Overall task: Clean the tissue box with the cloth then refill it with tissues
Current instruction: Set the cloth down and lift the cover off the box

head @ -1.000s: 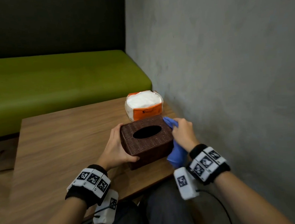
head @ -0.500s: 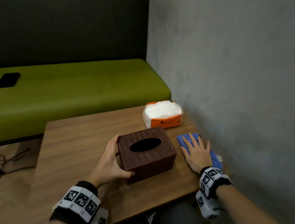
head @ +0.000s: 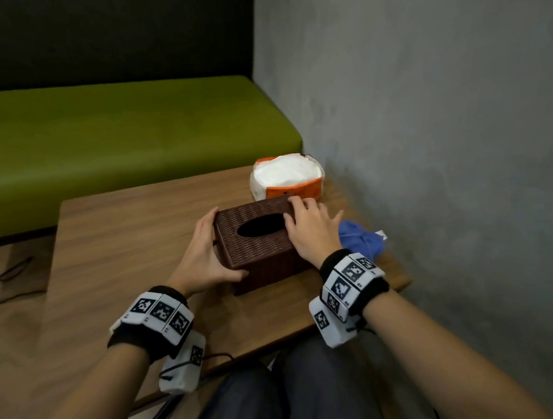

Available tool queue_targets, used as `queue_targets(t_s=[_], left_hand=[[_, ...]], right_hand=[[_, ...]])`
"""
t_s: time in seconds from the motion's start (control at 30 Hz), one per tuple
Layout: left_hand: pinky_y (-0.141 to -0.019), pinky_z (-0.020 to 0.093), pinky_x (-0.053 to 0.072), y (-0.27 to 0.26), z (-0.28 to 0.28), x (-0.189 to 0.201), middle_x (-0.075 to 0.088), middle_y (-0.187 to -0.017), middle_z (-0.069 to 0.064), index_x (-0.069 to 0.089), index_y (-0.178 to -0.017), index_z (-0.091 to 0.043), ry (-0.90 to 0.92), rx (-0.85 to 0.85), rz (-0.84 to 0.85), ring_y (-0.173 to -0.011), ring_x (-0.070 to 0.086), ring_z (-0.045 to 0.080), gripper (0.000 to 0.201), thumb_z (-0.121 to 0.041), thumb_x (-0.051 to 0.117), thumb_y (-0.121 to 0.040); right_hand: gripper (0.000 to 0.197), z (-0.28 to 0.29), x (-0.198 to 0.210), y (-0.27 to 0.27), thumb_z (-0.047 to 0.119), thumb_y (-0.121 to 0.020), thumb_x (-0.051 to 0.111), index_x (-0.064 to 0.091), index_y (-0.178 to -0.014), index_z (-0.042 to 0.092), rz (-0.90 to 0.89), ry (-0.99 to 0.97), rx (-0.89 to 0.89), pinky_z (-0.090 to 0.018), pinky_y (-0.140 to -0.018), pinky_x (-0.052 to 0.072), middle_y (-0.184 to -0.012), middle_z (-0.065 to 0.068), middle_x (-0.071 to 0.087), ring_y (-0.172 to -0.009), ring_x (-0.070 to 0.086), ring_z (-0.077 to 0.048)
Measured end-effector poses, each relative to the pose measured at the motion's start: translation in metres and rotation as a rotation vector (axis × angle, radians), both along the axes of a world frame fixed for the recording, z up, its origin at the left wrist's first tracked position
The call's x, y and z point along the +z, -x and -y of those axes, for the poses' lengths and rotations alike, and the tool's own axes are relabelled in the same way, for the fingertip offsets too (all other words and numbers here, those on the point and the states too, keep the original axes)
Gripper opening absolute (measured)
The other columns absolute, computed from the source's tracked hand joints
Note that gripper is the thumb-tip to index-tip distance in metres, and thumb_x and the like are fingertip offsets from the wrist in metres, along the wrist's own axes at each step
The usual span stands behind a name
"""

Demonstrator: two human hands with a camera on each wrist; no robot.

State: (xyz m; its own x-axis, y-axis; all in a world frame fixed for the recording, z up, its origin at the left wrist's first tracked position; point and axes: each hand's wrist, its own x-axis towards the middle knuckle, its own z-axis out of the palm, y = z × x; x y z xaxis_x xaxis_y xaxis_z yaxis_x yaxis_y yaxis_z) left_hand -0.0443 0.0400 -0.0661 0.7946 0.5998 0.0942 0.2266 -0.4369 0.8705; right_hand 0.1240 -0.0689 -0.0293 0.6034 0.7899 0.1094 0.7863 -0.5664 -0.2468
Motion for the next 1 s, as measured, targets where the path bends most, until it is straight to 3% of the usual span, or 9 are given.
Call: queue_targets(t_s=[0.13, 0.2, 0.27, 0.37, 0.53, 0.63, 0.73, 0.87, 1.0], left_hand=[[-0.104, 0.014, 0.025, -0.004, -0.003, -0.002, 0.021, -0.132, -0.009, 0.009, -0.146, -0.010, 0.009, -0.002, 0.026, -0.124, 0.024, 0.000, 0.130, -0.047, 0.074, -0.039], [-0.105, 0.016, 0.024, -0.005, -0.005, -0.003, 0.021, -0.132, -0.010, 0.008, -0.146, -0.011, 0.013, -0.001, 0.033, -0.125, 0.024, 0.000, 0.130, -0.047, 0.074, -0.040], [-0.105, 0.015, 0.022, -0.006, -0.005, -0.003, 0.021, -0.133, -0.010, 0.008, -0.146, -0.011, 0.012, -0.007, 0.034, -0.125, 0.023, 0.000, 0.130, -0.047, 0.074, -0.040], [-0.108, 0.017, 0.020, -0.004, -0.007, -0.005, 0.021, -0.136, -0.009, 0.008, -0.146, -0.012, 0.003, -0.025, 0.037, -0.128, 0.023, 0.002, 0.130, -0.048, 0.075, -0.041], [-0.114, 0.026, 0.023, -0.001, -0.009, -0.009, 0.022, -0.138, -0.008, 0.007, -0.146, -0.013, 0.023, -0.024, 0.057, -0.132, 0.025, 0.005, 0.130, -0.045, 0.078, -0.043], [-0.116, 0.028, 0.020, 0.000, -0.007, -0.012, 0.017, -0.141, -0.012, -0.002, -0.147, -0.015, 0.038, -0.021, 0.065, -0.135, 0.021, 0.005, 0.139, -0.048, 0.081, -0.041], [-0.118, 0.029, 0.013, -0.003, -0.006, -0.017, 0.006, -0.146, -0.015, -0.020, -0.144, -0.018, 0.069, -0.040, 0.028, -0.141, 0.011, 0.006, 0.155, -0.059, 0.082, -0.035], [-0.120, 0.043, 0.016, -0.003, -0.004, -0.024, 0.006, -0.157, -0.002, -0.033, -0.139, -0.023, 0.130, -0.068, 0.002, -0.145, 0.010, 0.012, 0.160, -0.057, 0.085, -0.035], [-0.119, 0.046, 0.019, 0.002, -0.007, -0.027, 0.007, -0.157, 0.003, -0.036, -0.137, -0.024, 0.126, -0.068, -0.074, -0.145, 0.011, 0.015, 0.164, -0.060, 0.084, -0.032]], right_hand=[[0.037, 0.012, -0.023, -0.041, 0.036, -0.097, 0.026, 0.046, -0.127, 0.027, -0.258, -0.181, -0.091, -0.063, -0.108, 0.021, -0.137, -0.005, 0.050, -0.129, 0.040, -0.030], [0.048, 0.022, -0.039, -0.058, 0.046, -0.095, 0.020, 0.052, -0.122, 0.023, -0.386, -0.132, -0.084, -0.059, -0.106, 0.028, -0.138, -0.009, 0.050, -0.129, 0.041, -0.030], [0.057, 0.033, -0.056, -0.067, 0.059, -0.091, 0.019, 0.048, -0.126, 0.025, -0.334, 0.090, -0.020, -0.056, -0.106, 0.029, -0.145, -0.005, 0.041, -0.133, 0.035, -0.029], [0.044, 0.050, -0.062, -0.067, 0.037, -0.096, 0.036, 0.031, -0.140, 0.028, -0.028, 0.313, 0.024, -0.046, -0.095, 0.036, -0.140, -0.007, 0.040, -0.123, 0.037, -0.032], [0.038, 0.061, -0.061, -0.091, 0.026, -0.097, 0.040, 0.040, -0.133, 0.013, -0.020, 0.238, -0.159, -0.046, -0.086, 0.043, -0.121, -0.019, 0.042, -0.111, 0.043, -0.036], [0.039, 0.057, -0.049, -0.087, 0.031, -0.097, 0.037, 0.037, -0.135, 0.019, -0.047, 0.299, -0.176, -0.049, -0.090, 0.042, -0.122, -0.018, 0.042, -0.113, 0.043, -0.037], [0.042, 0.039, -0.017, -0.069, 0.038, -0.096, 0.036, 0.037, -0.134, 0.021, 0.104, 0.248, -0.209, -0.053, -0.096, 0.036, -0.130, -0.014, 0.043, -0.119, 0.042, -0.036], [0.039, 0.001, 0.009, -0.017, 0.040, -0.091, 0.039, 0.057, -0.118, 0.018, 0.004, -0.186, 0.265, -0.044, -0.093, 0.042, -0.120, -0.006, 0.061, -0.112, 0.053, -0.028], [0.067, -0.012, -0.005, 0.016, 0.063, -0.079, 0.024, 0.051, -0.125, 0.023, 0.041, -0.041, 0.412, -0.050, -0.106, 0.029, -0.125, -0.005, 0.051, -0.121, 0.042, -0.023]])
